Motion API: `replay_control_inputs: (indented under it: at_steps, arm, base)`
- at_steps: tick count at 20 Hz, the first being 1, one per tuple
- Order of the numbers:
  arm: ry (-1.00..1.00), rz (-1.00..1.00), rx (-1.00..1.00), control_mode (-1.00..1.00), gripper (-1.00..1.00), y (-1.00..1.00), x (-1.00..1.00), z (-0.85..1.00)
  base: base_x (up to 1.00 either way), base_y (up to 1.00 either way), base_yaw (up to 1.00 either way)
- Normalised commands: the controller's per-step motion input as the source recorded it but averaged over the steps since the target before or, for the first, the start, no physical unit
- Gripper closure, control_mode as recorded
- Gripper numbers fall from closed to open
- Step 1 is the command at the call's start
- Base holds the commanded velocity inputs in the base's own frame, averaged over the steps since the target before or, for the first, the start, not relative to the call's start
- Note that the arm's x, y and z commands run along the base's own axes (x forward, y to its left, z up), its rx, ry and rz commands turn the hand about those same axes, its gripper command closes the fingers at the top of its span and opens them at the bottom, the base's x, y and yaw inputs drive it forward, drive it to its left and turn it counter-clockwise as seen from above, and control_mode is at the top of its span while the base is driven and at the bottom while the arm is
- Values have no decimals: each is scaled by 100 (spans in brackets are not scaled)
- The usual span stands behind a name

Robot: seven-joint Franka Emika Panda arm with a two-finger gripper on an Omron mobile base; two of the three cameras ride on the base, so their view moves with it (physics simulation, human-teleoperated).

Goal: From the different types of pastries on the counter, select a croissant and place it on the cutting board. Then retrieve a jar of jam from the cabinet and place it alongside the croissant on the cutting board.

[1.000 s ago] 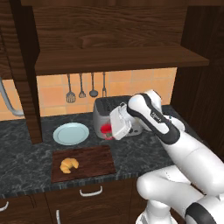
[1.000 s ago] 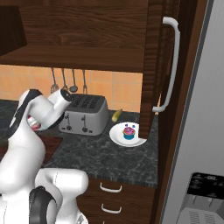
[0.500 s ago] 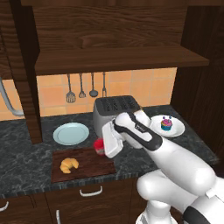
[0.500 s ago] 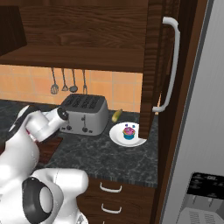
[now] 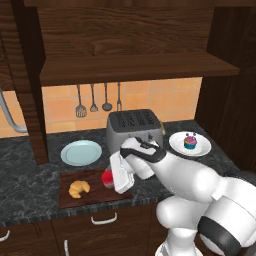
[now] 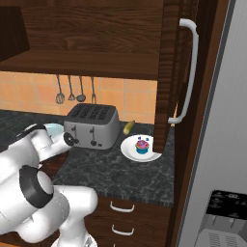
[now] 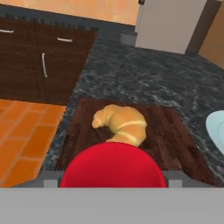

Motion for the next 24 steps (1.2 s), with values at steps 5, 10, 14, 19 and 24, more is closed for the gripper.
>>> replay_control_inputs:
  at_steps: [5, 10, 14, 19, 24]
  arm:
    - [0, 15, 4, -100, 100, 8, 39, -36]
    - [0, 9, 3, -100, 100, 5, 43, -27]
    - [-8, 7, 0, -100, -100, 20, 2, -27]
    - [-13, 2, 0, -100, -100, 2, -20, 0]
    - [0, 0, 0, -100, -100, 0, -18, 37]
  base:
    - [0, 0, 0]
    - [0, 0, 0]
    - [0, 0, 0]
    - [0, 0, 0]
    - [0, 0, 0]
